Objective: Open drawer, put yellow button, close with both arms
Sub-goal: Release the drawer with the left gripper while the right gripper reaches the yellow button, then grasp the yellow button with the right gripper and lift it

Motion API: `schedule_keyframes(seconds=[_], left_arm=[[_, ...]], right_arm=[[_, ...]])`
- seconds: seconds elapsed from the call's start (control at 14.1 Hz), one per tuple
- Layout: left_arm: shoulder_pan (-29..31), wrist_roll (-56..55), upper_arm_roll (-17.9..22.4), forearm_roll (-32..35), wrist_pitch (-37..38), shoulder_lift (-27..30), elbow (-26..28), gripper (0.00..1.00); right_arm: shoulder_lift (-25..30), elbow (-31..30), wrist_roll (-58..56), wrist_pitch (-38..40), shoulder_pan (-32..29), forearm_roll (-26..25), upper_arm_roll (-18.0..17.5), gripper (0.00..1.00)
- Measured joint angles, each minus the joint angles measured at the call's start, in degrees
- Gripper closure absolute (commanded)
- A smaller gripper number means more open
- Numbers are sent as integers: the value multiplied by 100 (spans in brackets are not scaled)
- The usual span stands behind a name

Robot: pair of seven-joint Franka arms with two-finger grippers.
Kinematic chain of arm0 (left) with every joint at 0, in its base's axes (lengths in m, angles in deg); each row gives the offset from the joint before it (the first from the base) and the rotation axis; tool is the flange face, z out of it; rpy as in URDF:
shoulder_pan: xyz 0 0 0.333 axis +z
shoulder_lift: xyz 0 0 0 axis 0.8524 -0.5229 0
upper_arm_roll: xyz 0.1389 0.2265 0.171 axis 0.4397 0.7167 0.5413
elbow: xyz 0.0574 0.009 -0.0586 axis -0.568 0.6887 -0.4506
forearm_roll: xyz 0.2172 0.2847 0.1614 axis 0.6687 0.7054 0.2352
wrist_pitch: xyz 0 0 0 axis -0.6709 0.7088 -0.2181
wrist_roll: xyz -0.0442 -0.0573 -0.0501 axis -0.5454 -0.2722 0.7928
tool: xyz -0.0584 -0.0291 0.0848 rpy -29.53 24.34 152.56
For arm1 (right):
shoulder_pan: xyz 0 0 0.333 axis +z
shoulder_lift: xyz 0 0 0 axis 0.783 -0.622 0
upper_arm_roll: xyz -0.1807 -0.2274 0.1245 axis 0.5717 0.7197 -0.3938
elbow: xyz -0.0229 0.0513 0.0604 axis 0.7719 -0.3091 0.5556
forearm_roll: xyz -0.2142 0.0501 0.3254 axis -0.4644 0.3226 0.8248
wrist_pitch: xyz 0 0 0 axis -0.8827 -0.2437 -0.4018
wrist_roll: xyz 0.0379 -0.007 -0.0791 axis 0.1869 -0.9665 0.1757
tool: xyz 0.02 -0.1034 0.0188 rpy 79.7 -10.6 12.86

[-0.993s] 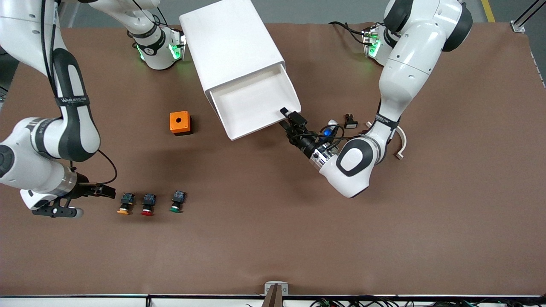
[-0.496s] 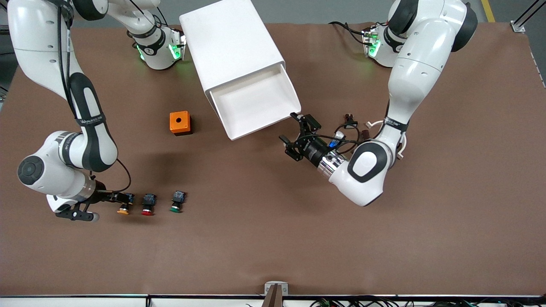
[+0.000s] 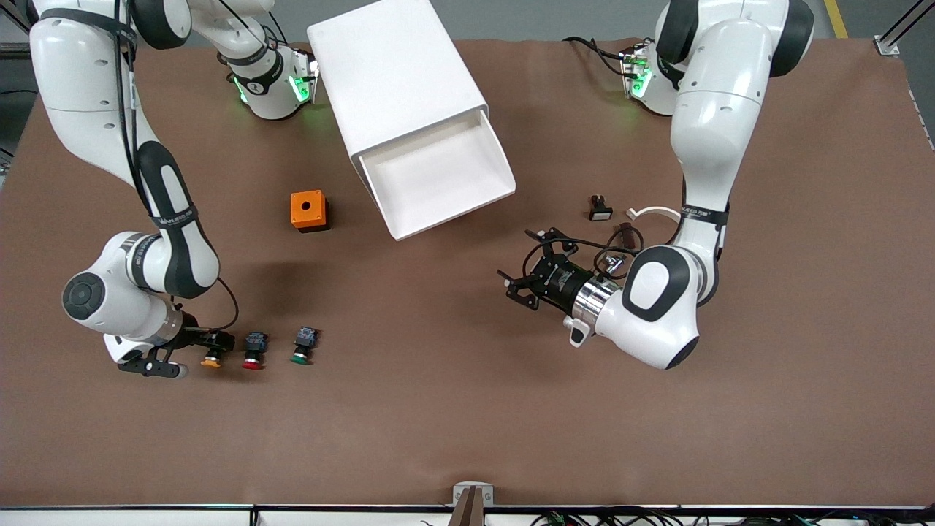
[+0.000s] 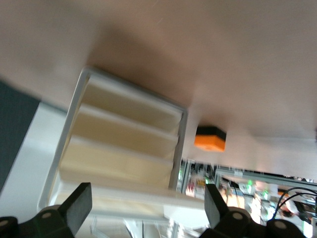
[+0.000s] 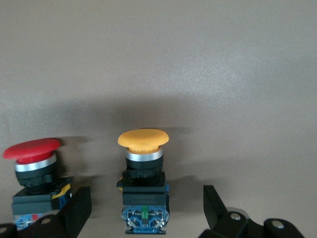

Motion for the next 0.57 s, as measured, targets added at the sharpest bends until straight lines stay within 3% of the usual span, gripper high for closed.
schedule_keyframes(seconds=[0.07, 0.21, 0.5, 0.57], left_arm=[[-188, 309, 247, 166, -128, 66, -40, 1], [-505, 715, 611, 618, -488, 249, -75, 1], [-775, 907, 712, 1800, -1281, 610, -83, 1], [-880, 927, 712, 2114, -1488, 653, -83, 1]], right_arm=[[-36, -1, 1, -14, 5, 0, -3, 8], [-97, -2, 1, -39, 9, 0, -5, 25], [-120, 5, -2, -36, 8, 0, 10, 93], [-107, 10, -1, -31, 8, 0, 19, 99]])
